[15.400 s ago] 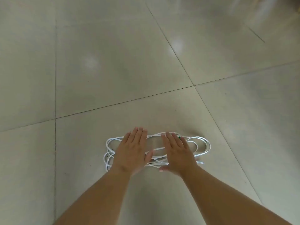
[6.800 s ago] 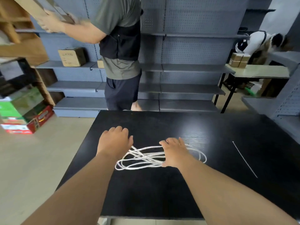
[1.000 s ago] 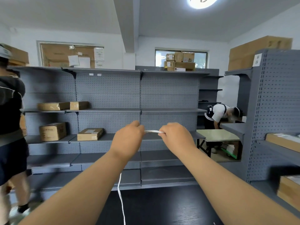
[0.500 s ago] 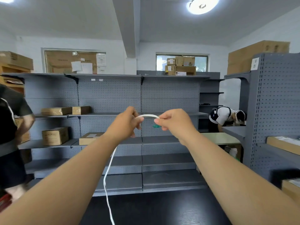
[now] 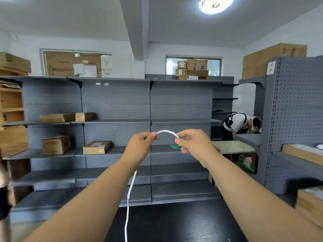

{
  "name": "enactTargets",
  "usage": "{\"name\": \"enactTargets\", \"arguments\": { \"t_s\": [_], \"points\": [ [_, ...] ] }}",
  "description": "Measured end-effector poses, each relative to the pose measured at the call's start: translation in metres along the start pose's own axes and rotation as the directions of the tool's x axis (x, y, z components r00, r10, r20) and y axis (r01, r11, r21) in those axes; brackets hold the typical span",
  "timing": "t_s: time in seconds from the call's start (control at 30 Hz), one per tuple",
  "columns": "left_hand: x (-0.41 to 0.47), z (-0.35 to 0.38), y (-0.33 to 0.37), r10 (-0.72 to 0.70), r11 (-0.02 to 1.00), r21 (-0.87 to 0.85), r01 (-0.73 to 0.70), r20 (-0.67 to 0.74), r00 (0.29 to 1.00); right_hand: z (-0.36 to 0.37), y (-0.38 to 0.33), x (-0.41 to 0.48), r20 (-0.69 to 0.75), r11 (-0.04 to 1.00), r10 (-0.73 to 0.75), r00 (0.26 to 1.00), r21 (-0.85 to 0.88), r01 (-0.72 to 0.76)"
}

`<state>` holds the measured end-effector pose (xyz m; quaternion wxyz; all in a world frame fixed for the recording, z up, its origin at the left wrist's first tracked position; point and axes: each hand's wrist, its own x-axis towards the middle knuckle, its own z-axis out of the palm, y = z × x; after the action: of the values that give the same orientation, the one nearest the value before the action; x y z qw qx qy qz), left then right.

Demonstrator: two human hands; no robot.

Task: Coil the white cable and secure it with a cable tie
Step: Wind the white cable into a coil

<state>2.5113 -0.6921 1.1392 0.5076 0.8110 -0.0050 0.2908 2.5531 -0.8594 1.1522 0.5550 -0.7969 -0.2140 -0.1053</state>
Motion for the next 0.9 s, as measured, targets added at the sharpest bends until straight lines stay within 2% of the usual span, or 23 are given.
{"name": "enactTargets", "arguments": {
  "t_s": [0.1, 0.17, 0.27, 0.5, 0.57, 0.7, 0.9],
  "points": [
    [-0.005, 0.009, -0.004, 0.032, 0.998, -0.053, -0.033, -0.029, 0.999, 0.003, 0.003, 0.001, -0.019, 0.998, 0.044, 0.999, 0.056, -0.043],
    [-0.007, 0.015, -0.007, -0.001, 0.988, -0.156, -0.003, -0.020, 1.000, 0.004, 0.004, 0.000, -0.018, 0.981, 0.082, 0.996, 0.180, -0.078],
    [-0.010, 0.023, -0.011, -0.054, 0.961, -0.270, 0.059, 0.024, 0.998, 0.007, 0.004, -0.001, -0.036, 0.921, 0.117, 0.993, 0.379, -0.095],
    [-0.013, 0.040, -0.011, -0.092, 0.899, -0.423, 0.111, 0.064, 0.994, 0.024, 0.007, -0.002, -0.116, 0.749, 0.200, 0.973, 0.658, -0.076],
    [-0.013, 0.045, -0.012, -0.094, 0.882, -0.460, 0.104, 0.046, 0.995, 0.029, 0.007, -0.003, -0.120, 0.712, 0.211, 0.970, 0.699, -0.069],
    [-0.012, 0.049, -0.013, -0.094, 0.870, -0.486, 0.082, -0.002, 0.996, 0.037, 0.008, -0.004, -0.129, 0.706, 0.201, 0.971, 0.706, -0.053],
    [-0.008, 0.045, -0.017, -0.082, 0.911, -0.407, 0.069, -0.015, 0.997, 0.047, 0.010, -0.005, -0.128, 0.675, 0.212, 0.969, 0.736, -0.050]
  ]
}}
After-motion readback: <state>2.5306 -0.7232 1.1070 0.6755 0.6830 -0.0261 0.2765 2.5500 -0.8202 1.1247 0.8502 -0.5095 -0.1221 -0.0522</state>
